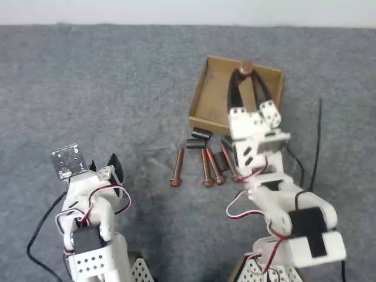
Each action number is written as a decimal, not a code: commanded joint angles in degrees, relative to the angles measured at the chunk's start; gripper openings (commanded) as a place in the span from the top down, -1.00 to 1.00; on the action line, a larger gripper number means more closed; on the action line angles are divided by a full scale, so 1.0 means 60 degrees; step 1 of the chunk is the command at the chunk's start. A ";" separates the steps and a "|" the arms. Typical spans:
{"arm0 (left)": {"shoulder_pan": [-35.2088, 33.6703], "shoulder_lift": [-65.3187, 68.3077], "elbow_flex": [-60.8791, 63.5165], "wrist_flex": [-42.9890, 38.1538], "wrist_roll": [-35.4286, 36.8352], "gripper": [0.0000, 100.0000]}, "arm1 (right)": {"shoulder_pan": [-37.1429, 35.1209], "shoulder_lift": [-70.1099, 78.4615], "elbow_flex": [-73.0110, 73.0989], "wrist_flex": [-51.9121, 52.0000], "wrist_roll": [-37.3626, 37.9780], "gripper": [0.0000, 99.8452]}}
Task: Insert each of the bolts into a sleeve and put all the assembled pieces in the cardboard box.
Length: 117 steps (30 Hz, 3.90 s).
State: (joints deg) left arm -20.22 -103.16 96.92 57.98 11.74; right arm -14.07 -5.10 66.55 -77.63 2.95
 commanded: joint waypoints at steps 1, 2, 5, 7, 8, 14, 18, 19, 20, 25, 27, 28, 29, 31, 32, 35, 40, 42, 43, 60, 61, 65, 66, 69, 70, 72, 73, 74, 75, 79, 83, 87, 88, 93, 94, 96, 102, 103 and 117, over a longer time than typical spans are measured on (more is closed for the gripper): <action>-0.0073 -0.0220 -0.0066 0.0044 -0.0117 0.64 | 0.0242 -0.1238 -0.1363 0.2059 0.0132 0.99; -0.0073 -0.0220 -0.0066 0.0044 -0.0117 0.64 | 0.0242 -0.1370 -0.1597 0.2615 0.0103 0.99; -0.0073 -0.0220 -0.0066 0.0044 -0.0117 0.64 | 0.0256 -0.1634 -0.2256 0.4344 0.0088 0.99; -0.0073 -0.0220 -0.0066 0.0044 -0.0117 0.64 | 0.0256 -0.1663 -0.2740 0.5473 0.0088 0.99; -0.0073 -0.0220 -0.0066 0.0029 -0.0117 0.64 | 0.0271 -0.1648 -0.2960 0.6000 0.0088 0.99; -0.0073 -0.0220 -0.0066 0.0029 -0.0117 0.64 | 0.0374 -0.1648 -0.4147 0.9179 0.0073 0.99; -0.0073 -0.0220 -0.0066 0.0029 -0.0117 0.64 | 0.0667 -0.1648 -0.4894 1.0821 0.0073 0.99; -0.0073 -0.0220 -0.0066 0.0029 -0.0117 0.64 | 0.0769 -0.1648 -0.5099 1.1319 0.0073 0.99; -0.0073 -0.0220 -0.0066 0.0029 -0.0117 0.64 | 0.0872 -0.1634 -0.5333 1.1832 0.0073 0.99; -0.0073 -0.0220 -0.0066 0.0029 -0.0117 0.64 | 0.1238 -0.0886 -0.6637 1.4117 0.0059 0.99; -0.0073 -0.0220 -0.0066 0.0029 -0.0117 0.64 | 0.1429 -0.0300 -0.7253 1.4733 0.0059 0.99; -0.0073 -0.0220 -0.0066 0.0029 -0.0117 0.64 | 0.1502 0.0007 -0.7575 1.4982 -0.0044 0.99; -0.0073 -0.0220 -0.0066 0.0029 -0.0117 0.64 | 0.1575 0.0315 -0.7912 1.5216 -0.0249 0.99; -0.0073 -0.0220 -0.0066 0.0029 -0.0117 0.64 | 0.1795 0.0901 -0.8586 1.5714 -0.0586 0.99; -0.0073 -0.0220 -0.0066 0.0029 -0.0117 0.64 | 0.1883 0.1194 -0.8894 1.5993 -0.0689 0.99; -0.0073 -0.0220 -0.0066 0.0029 -0.0117 0.64 | 0.2029 0.2044 -0.9773 1.7048 -0.0747 0.99; -0.0073 -0.0220 -0.0066 0.0029 -0.0117 0.64 | 0.2117 0.3333 -1.1077 1.8850 -0.0747 0.98; -0.0073 -0.0220 -0.0066 0.0029 -0.0117 0.64 | 0.2117 0.3802 -1.1546 1.9480 -0.0747 0.98; -0.0073 -0.0220 -0.0066 0.0029 -0.0117 0.64 | 0.2117 0.3993 -1.1780 1.9788 -0.0747 0.98; -0.0088 -0.0220 -0.0066 0.0029 -0.0117 0.64 | 0.2117 0.5619 -1.4711 2.3275 -0.0733 0.98; -0.0088 -0.0220 -0.0066 0.0029 -0.0117 0.64 | 0.2117 0.5619 -1.4740 2.3348 -0.0718 0.96; -0.0088 -0.0220 -0.0066 0.0029 -0.0117 0.64 | 0.2029 0.5619 -1.4755 2.3963 -0.0703 0.73; -0.0088 -0.0220 -0.0066 0.0029 -0.0117 0.64 | 0.1971 0.5590 -1.4755 2.4066 -0.0703 0.68; -0.0088 -0.0220 -0.0066 0.0029 -0.0117 0.64 | 0.1912 0.5516 -1.4769 2.4110 -0.0718 0.67; -0.0088 -0.0220 -0.0066 0.0029 -0.0117 0.64 | 0.1912 0.5487 -1.4828 2.4095 -0.0718 0.70; -0.0088 -0.0220 -0.0066 0.0029 -0.0117 0.64 | 0.1897 0.5385 -1.4974 2.4154 -0.0703 0.77; -0.0088 -0.0220 -0.0066 0.0029 -0.0117 0.64 | 0.1897 0.5297 -1.5004 2.4168 -0.0703 0.82; -0.0088 -0.0220 -0.0066 0.0029 -0.0117 0.64 | 0.1897 0.5150 -1.5018 2.4168 -0.0703 0.87; -0.0088 -0.0220 -0.0066 0.0029 -0.0117 0.64 | 0.1883 0.4960 -1.5018 2.4256 -0.0703 0.92; -0.0088 -0.0220 -0.0066 0.0029 -0.0117 0.64 | 0.1722 0.4095 -1.5018 2.5194 -0.0703 0.97; -0.0088 -0.0220 -0.0066 0.0029 -0.0117 0.64 | 0.1385 0.3289 -1.5018 2.6264 0.0000 0.97; -0.0088 -0.0220 -0.0066 0.0029 -0.0117 0.64 | 0.0799 0.2777 -1.4974 2.7568 0.1626 0.97; -0.0088 -0.0220 -0.0066 0.0029 -0.0117 0.64 | 0.0579 0.2703 -1.4960 2.7875 0.1685 0.97; -0.0088 -0.0220 -0.0066 0.0029 -0.0322 0.64 | -0.0447 0.2484 -1.4974 2.9004 0.1758 0.97; -0.0088 -0.0220 -0.0066 0.0029 -0.0557 0.64 | -0.0652 0.2425 -1.4960 2.9136 0.1875 0.97; -0.0073 -0.0220 -0.0066 0.0029 -0.0938 0.64 | -0.1033 0.2278 -1.4960 2.9282 0.2725 0.97; -0.0073 -0.0220 -0.0066 0.0029 -0.0996 0.64 | -0.1985 0.1399 -1.4520 2.9458 0.3399 0.97; -0.0073 -0.0220 -0.0066 0.0029 -0.0996 0.64 | -0.2132 0.1238 -1.4227 2.9370 0.3604 0.97; -0.0073 -0.0220 -0.0066 0.0029 -0.1011 0.64 | -0.3451 -0.1370 -0.9040 2.5473 0.5289 0.96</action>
State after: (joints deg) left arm -20.40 -103.16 96.92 57.98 6.46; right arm -32.70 -8.35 10.81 77.71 29.93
